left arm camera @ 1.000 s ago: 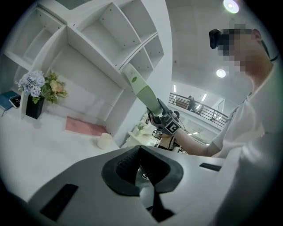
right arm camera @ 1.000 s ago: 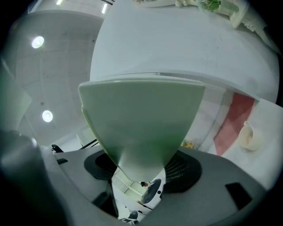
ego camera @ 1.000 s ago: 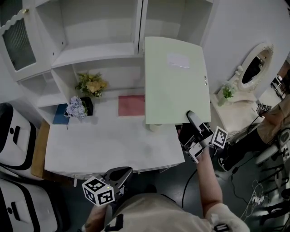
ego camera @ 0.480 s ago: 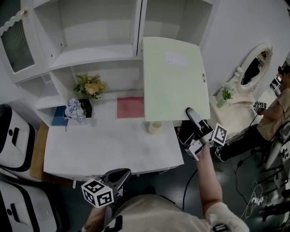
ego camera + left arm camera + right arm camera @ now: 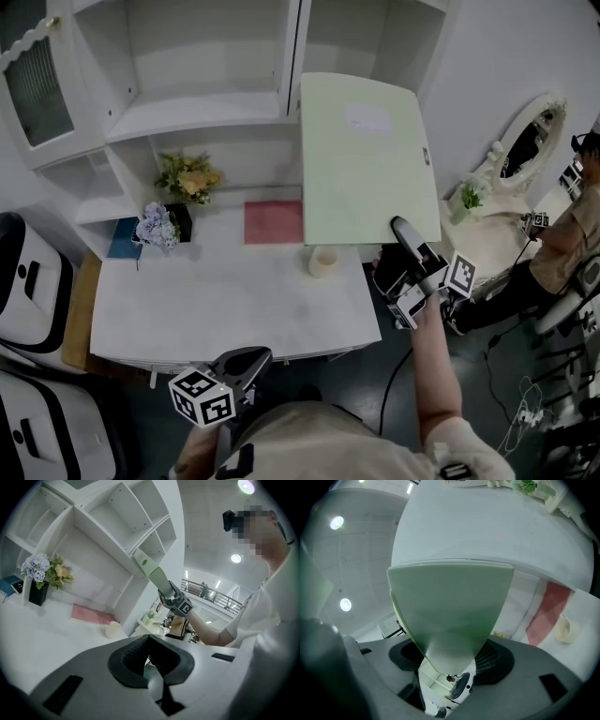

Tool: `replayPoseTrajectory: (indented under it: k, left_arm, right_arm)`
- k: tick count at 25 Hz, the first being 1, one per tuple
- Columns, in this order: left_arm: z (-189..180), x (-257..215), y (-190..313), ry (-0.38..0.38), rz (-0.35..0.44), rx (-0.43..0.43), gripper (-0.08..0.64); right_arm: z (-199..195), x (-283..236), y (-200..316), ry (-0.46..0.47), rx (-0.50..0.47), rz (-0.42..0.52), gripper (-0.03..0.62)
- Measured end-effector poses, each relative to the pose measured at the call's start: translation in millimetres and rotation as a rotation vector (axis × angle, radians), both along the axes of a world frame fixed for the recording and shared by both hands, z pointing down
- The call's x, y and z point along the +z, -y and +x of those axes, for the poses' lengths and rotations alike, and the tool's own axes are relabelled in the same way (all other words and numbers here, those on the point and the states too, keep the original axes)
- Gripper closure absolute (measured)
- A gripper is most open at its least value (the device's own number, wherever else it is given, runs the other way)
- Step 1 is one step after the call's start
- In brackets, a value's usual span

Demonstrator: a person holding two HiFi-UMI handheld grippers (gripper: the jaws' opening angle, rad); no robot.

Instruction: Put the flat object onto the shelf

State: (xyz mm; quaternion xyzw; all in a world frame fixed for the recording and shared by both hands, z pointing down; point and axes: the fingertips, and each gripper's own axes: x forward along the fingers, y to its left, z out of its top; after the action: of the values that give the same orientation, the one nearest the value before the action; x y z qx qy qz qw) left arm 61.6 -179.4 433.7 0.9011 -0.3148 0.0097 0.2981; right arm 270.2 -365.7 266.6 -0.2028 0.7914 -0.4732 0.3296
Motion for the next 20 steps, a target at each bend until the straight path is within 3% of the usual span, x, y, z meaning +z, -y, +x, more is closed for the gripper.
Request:
replayPoseTrajectory:
  k: [7,20]
  left_arm:
    - [-2.9,0.9,2.7,0.005,0.002,0.001,0.546]
    - [-6.7,1.3,9.3,0.001,0.008,0.01,0.546]
  right_arm:
    - [0.4,-5.4,3.5,0.053,-0.006,-0.03,0.295]
    - [0.6,-22.2,7.9,0.101,0.009,-0.002,0.289]
